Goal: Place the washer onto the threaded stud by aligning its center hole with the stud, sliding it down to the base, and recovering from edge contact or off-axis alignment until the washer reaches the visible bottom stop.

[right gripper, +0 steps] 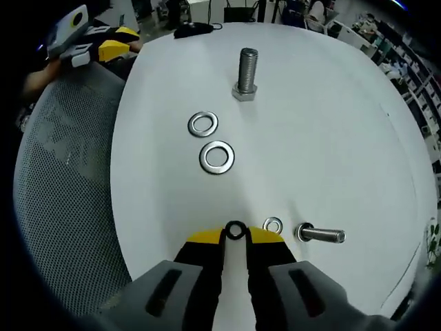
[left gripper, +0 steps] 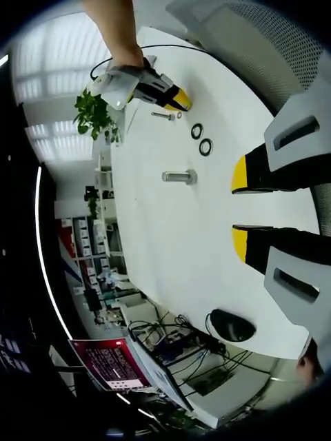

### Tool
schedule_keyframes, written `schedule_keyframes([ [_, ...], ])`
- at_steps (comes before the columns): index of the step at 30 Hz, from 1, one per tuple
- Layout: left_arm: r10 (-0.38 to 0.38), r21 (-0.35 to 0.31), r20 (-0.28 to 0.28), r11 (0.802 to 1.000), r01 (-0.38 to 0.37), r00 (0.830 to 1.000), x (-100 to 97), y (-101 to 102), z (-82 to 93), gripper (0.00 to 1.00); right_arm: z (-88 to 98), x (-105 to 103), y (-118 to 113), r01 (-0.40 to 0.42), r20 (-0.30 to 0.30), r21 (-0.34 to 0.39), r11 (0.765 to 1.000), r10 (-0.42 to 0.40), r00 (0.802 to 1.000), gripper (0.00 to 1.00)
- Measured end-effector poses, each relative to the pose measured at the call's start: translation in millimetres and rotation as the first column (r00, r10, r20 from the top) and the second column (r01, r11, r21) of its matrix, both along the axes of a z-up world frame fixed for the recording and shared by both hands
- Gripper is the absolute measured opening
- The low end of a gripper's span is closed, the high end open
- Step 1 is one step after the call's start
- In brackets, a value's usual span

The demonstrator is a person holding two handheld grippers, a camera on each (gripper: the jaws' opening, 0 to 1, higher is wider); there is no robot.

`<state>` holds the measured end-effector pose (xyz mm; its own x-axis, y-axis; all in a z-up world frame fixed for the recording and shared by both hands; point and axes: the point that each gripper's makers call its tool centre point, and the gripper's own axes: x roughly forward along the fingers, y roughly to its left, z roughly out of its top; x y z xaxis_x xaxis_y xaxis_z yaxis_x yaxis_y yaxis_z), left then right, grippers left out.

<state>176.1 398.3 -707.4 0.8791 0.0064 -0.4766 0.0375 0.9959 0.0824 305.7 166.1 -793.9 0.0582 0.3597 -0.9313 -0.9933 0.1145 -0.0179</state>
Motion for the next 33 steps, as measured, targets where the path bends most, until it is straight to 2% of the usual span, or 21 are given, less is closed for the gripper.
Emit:
schedule_keyframes([
  [4, 0.001, 0.000, 0.001, 1.000, -0.001, 1.000, -0.1, 0, 0.2, 0.16, 12.1, 6, -3, 0.078, 0.007, 0.059, 0.995, -0.079, 0.997, 0.14],
  [8, 0.001, 0.000, 0.000, 1.000, -0.001, 1.000, -0.2, 0, 0.1, 0.16, 20.9, 11, -9, 0.118, 0.016, 0.097, 0.988, -0.120, 0.993, 0.14],
  [15, 0.002, 0.000, -0.002, 1.000, -0.002, 1.000, -0.1, 0, -0.3, 0.16, 42.1, 28, -18, 0.186, 0.080, 0.167, 0.968, -0.201, 0.976, 0.14],
  [23, 0.003, 0.000, -0.003, 1.000, -0.003, 1.000, -0.7, 0, -0.4, 0.16, 61.8, 41, -17, 0.236, 0.140, 0.237, 0.942, -0.274, 0.952, 0.14],
  [25, 0.004, 0.000, -0.003, 1.000, -0.004, 1.000, -0.7, 0, -0.4, 0.16, 64.7, 44, -17, 0.237, 0.168, 0.247, 0.939, -0.283, 0.944, 0.14],
  [28, 0.005, 0.000, -0.003, 1.000, -0.005, 1.000, -0.9, 1, -0.5, 0.16, 67.8, 49, -16, 0.256, 0.180, 0.270, 0.928, -0.310, 0.934, 0.14],
  [33, 0.006, 0.000, -0.002, 1.000, -0.006, 1.000, -0.9, 1, -0.4, 0.16, 68.7, 58, -15, 0.258, 0.203, 0.270, 0.927, -0.317, 0.926, 0.14],
])
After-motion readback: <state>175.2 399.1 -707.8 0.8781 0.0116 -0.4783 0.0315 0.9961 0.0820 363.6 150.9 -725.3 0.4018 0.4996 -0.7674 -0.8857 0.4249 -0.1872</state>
